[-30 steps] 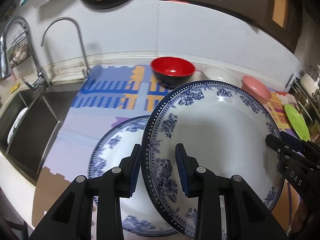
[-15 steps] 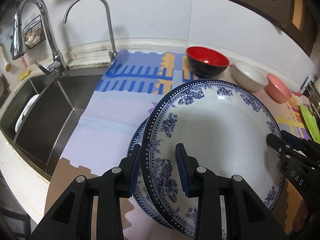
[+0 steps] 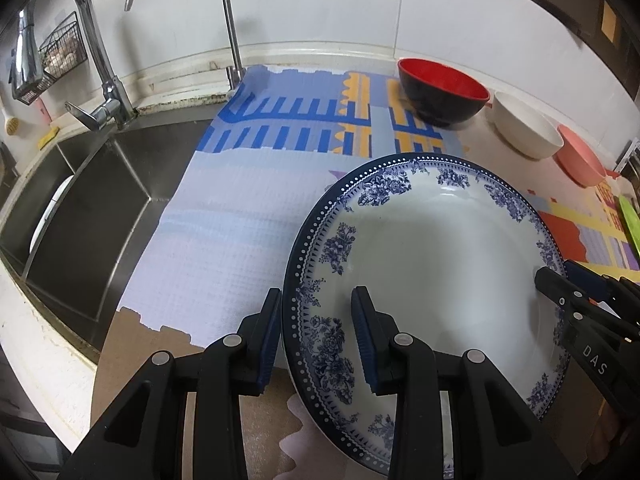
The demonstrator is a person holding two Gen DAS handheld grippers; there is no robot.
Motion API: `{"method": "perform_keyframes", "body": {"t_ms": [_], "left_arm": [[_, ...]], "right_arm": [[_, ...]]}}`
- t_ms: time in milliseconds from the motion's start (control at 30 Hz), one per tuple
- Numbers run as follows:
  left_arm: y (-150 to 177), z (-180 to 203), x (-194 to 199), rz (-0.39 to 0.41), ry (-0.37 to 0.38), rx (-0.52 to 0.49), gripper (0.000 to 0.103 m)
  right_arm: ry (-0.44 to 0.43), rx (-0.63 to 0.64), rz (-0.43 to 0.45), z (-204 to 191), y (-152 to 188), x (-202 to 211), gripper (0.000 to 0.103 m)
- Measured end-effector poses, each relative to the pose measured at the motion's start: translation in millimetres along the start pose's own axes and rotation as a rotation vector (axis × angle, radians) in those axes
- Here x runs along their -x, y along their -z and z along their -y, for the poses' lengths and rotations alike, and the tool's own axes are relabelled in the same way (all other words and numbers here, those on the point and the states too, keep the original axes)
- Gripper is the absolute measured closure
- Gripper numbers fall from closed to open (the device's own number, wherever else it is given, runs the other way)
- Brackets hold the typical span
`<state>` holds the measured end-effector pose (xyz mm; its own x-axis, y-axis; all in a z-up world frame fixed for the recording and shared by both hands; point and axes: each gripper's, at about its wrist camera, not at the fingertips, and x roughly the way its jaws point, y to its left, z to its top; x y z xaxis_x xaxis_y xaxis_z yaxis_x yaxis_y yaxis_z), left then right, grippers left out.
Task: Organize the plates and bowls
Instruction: 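Lower the second plate onto the first plate and open both grippers, then move both grippers toward the green plate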
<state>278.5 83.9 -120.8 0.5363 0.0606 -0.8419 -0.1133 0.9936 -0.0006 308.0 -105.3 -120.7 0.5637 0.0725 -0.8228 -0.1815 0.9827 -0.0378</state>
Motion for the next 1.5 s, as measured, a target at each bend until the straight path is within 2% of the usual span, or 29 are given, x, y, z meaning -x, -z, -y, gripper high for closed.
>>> {"method": "perform_keyframes", "body": {"t_ms": [267, 400, 500, 567, 633, 667, 967, 1400, 1500], "left_arm": [[-0.6, 0.6, -9.1, -0.01, -0.011, -0.022, 0.067], [-1.2, 2.2, -10.1, -0.009, -0.013, -0.04, 0.067], [-1.6, 2.2, -10.6, -0.01, -0.006, -0.046, 0.063], [-2.0, 0.8, -11.2, -0.011, -0.016, -0.043, 0.055], [-2.3, -0.8, -9.8, -0.006, -0.023, -0.04, 0.051], [-2.5, -1.0, -8.0, 0.001, -0.023, -0.042, 0.05], [-10.4, 10.7, 20.6, 0.08, 0.009, -0.082, 0.039], [-19.8, 62.2, 65.8, 0.196, 0.084, -0.158, 0.03], [-20.8, 76.7, 72.3, 0.214, 0.1, -0.173, 0.029]], "right_arm": [[0.013, 0.011, -0.019, -5.2, 1.4, -9.1, 0.067], [0.036, 0.045, 0.002, -10.4, 2.0, -8.0, 0.066], [0.027, 0.047, 0.016, -11.1, 1.0, -6.2, 0.066], [0.022, 0.042, 0.015, -11.0, 0.2, -5.4, 0.065], [0.028, 0.03, 0.013, -9.6, -0.2, -5.2, 0.061], [0.034, 0.021, 0.014, -8.3, -0.3, -4.5, 0.057], [0.043, -0.008, 0.056, 0.6, -0.3, 16.2, 0.057], [0.073, -0.086, 0.151, 41.9, 6.1, 68.3, 0.057], [0.09, -0.101, 0.172, 55.1, 10.1, 79.8, 0.053]]}}
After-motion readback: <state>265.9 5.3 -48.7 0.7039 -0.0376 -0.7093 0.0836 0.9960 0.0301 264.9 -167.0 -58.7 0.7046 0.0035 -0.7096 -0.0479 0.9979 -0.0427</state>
